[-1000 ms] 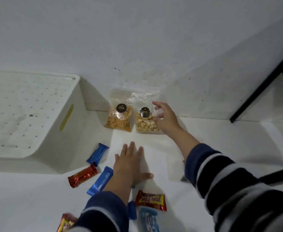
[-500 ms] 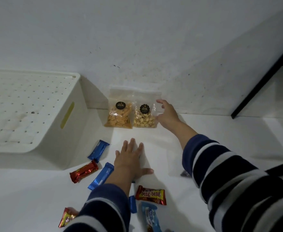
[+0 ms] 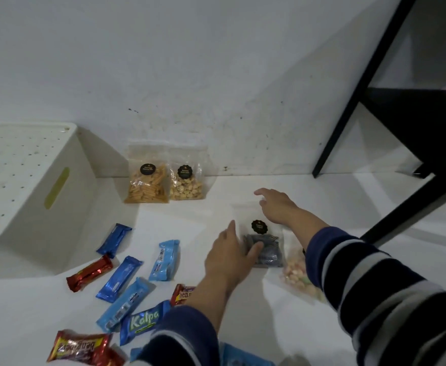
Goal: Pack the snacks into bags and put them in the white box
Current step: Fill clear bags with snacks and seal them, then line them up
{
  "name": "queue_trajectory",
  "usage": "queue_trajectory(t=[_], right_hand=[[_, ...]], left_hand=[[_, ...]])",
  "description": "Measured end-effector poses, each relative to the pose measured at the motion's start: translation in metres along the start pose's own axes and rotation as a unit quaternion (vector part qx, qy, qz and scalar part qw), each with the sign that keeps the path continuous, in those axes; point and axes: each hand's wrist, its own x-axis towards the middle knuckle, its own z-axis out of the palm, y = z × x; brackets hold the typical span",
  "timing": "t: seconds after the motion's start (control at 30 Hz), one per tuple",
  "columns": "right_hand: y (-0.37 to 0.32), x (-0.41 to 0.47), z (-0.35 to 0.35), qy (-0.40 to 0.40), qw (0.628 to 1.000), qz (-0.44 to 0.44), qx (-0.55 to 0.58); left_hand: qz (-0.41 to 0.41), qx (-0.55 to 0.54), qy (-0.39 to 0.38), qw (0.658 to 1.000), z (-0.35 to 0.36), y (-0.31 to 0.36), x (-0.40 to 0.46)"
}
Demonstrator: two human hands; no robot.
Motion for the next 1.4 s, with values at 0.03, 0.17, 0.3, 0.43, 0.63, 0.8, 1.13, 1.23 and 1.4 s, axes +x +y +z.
queue_trajectory(t=[0.03,0.17,0.3,0.43,0.63,0.8,1.13,1.23,1.4], right_hand=[[0.007,0.000,0.003,-0.007,1.000,0.015,-0.008],[0.018,-0.001,0.011,0.034,0.994,0.044,0.093],[0.010,-0.011,-0.005,0.096,0.944,0.083,0.306],[0.003,-0.041,-0.034,0.013,0.923,0.117,0.367],[0.011,-0.103,-0.046,-0.028,0.979,0.022,0.203],[0.025,-0.135,-0.047,0.008,0.976,0.036,0.215],[0.048,-0.167,-0.045,-0.006,0.997,0.013,0.082],[0.048,-0.172,-0.044,0.011,0.996,0.015,0.091],[0.052,-0.174,-0.033,0.065,0.995,0.026,0.077]], left_hand=[[0.004,-0.011,0.007,1.000,0.009,0.003,-0.001],[0.022,-0.057,0.041,0.997,0.024,0.003,-0.006],[0.019,-0.161,0.038,0.986,0.024,-0.009,-0.017],[0.026,-0.181,0.028,0.983,0.024,-0.025,-0.039],[0.084,-0.124,-0.003,0.989,0.021,-0.038,-0.078],[0.102,-0.071,-0.021,0.992,0.022,-0.035,-0.097],[0.126,-0.037,-0.060,0.990,0.032,-0.036,-0.108],[0.134,-0.040,-0.058,0.988,0.032,-0.037,-0.110],[0.137,-0.048,-0.067,0.987,0.036,-0.040,-0.112]])
